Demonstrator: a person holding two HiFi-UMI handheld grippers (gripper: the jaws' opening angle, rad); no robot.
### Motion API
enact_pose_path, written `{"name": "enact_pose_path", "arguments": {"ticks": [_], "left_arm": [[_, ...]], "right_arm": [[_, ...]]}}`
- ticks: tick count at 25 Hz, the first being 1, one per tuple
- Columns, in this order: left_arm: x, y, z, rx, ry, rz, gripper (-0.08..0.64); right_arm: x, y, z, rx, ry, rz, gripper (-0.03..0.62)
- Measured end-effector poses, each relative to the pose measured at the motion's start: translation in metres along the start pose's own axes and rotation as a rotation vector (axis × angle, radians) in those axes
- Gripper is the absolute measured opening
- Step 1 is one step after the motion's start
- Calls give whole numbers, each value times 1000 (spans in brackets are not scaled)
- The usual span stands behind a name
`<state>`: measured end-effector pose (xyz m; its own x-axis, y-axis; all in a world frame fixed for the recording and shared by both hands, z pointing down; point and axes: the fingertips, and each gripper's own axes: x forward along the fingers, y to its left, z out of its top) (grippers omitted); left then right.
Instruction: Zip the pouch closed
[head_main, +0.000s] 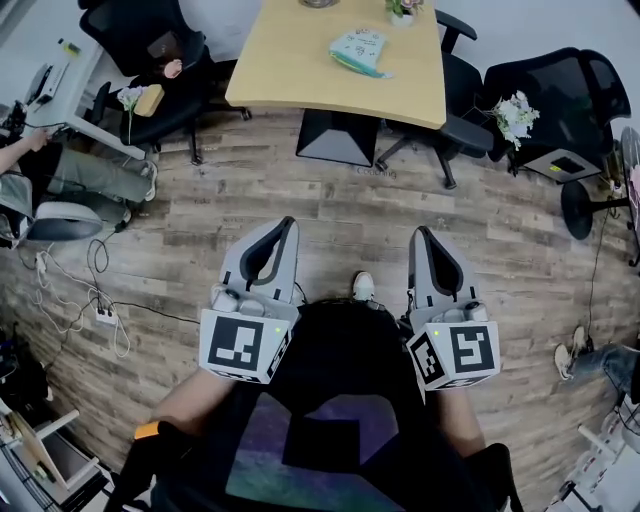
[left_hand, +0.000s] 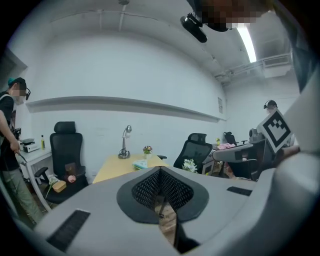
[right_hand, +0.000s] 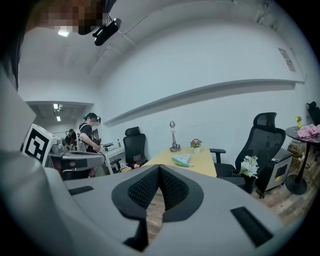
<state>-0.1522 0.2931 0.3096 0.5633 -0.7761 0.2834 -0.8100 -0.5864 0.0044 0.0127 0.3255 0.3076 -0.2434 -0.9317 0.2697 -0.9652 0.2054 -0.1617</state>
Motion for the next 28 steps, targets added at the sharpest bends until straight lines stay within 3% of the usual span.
{"name": "enact_pose_path", "arguments": {"ticks": [7,10,12,17,28], "left_arm": [[11,-4,17,12,-31,79,9],[17,-11,16,5,-15,89,33],[21,-17,14,0,4,93,116],[24,-34,16,0,6,121,184],[33,-65,16,-9,7,155,216]], "right_arm": [[4,-21,13,-14,-30,41,23],[5,-30,16,-9,-28,66,130],[5,-35,18,-14,-30,85,171],[2,-53,17,-27,-28,97,275],[-7,-85,13,-46,-34,120,325]]}}
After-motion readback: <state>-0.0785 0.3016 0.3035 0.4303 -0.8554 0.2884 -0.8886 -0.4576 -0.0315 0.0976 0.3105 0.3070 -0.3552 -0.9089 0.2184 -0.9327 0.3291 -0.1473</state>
